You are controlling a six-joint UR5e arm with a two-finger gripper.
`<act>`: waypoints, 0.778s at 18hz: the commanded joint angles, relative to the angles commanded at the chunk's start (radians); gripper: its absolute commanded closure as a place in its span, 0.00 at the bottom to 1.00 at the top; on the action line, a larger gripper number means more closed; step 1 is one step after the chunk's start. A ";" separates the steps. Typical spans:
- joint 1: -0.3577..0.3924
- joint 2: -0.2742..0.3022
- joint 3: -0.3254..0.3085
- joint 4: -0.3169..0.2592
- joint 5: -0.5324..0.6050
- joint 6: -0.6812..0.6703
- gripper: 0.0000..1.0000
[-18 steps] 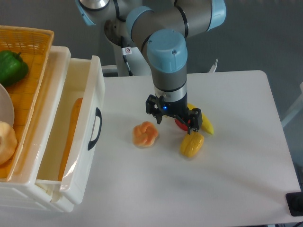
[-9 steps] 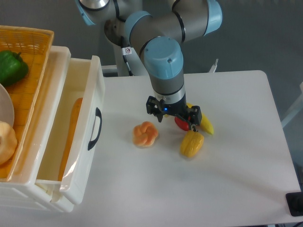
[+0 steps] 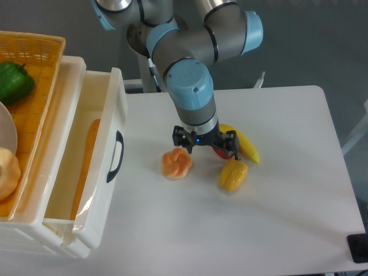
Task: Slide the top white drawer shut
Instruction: 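Lift the gripper up from the fruit and move toward the drawer, then move the gripper over to the open drawer's front face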
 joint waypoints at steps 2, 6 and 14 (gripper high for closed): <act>-0.018 -0.008 0.000 0.000 -0.025 -0.002 0.00; -0.046 -0.034 -0.006 0.002 -0.031 -0.034 0.00; -0.058 -0.040 0.000 0.000 -0.106 -0.044 0.00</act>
